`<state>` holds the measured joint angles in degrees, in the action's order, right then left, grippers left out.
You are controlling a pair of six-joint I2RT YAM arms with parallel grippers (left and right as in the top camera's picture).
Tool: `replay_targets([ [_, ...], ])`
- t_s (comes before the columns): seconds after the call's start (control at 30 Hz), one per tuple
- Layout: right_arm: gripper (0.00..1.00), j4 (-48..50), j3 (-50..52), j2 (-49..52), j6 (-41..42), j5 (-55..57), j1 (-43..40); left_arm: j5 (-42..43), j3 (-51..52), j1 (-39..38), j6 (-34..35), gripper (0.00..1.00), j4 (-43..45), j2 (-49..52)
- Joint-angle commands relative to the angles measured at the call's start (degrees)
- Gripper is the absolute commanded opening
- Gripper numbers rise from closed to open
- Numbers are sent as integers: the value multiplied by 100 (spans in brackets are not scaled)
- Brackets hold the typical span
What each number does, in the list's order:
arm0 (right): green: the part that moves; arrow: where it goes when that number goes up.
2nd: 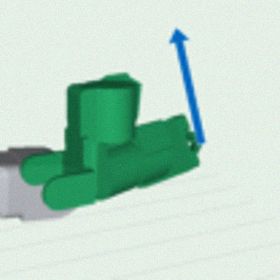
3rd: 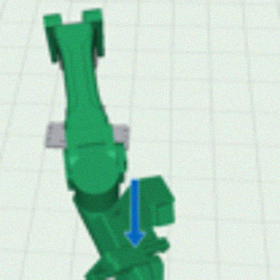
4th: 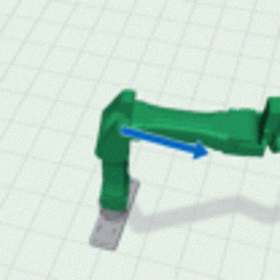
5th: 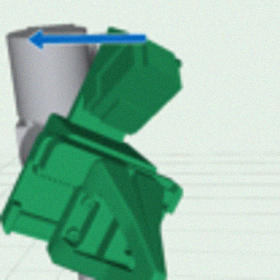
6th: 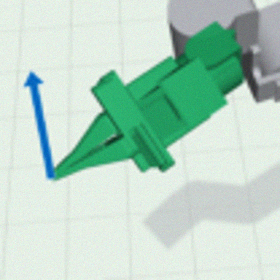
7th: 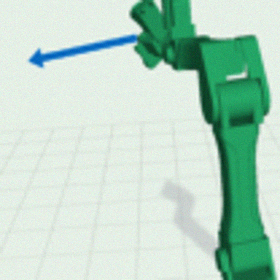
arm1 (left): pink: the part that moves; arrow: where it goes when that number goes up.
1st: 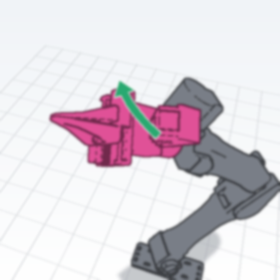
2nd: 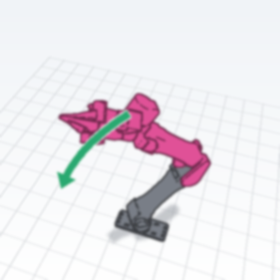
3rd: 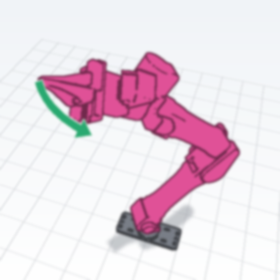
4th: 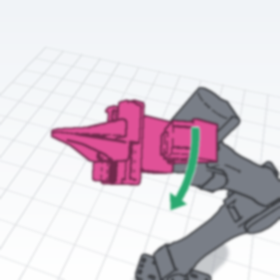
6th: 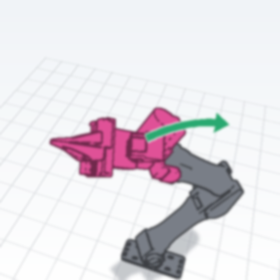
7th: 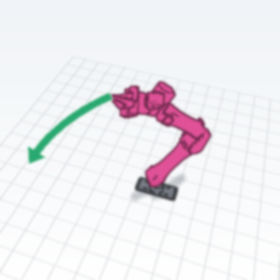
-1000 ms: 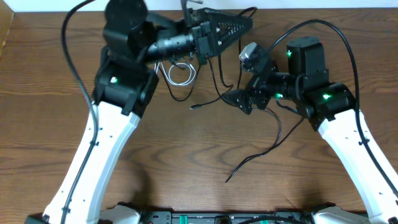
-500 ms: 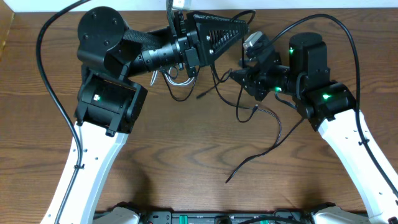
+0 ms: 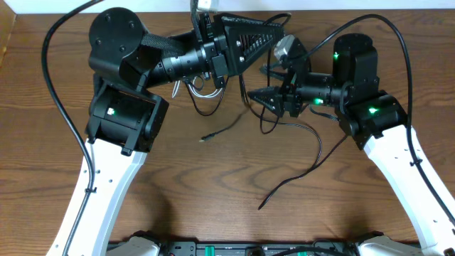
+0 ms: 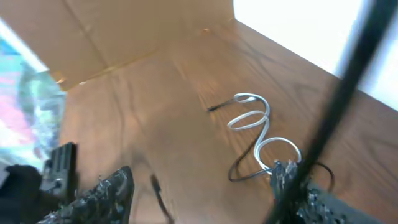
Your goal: Untangle cables
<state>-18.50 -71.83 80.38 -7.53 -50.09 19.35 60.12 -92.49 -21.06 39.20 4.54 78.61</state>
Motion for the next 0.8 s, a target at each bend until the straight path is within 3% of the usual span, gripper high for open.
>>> replay_targets([
  [0.0,68,31,-48,-57,28,-564,26,72,-26,9,-13,7,55,-37],
  [0.27,78,20,-48,-57,81,-520,105,72,-26,9,-57,8,52,-37],
  [0.37,76,-168,-48,-57,87,297,72,74,-26,9,-74,7,52,-37],
  [0.5,81,-494,-48,-57,151,1340,72,-164,-26,13,-697,7,-236,-37],
  [0.6,85,-531,-48,-57,149,1351,72,-660,-26,13,-1187,7,-741,-37],
  [0.77,89,-533,-48,-57,31,1353,72,-710,-26,13,-1565,7,-861,-37],
])
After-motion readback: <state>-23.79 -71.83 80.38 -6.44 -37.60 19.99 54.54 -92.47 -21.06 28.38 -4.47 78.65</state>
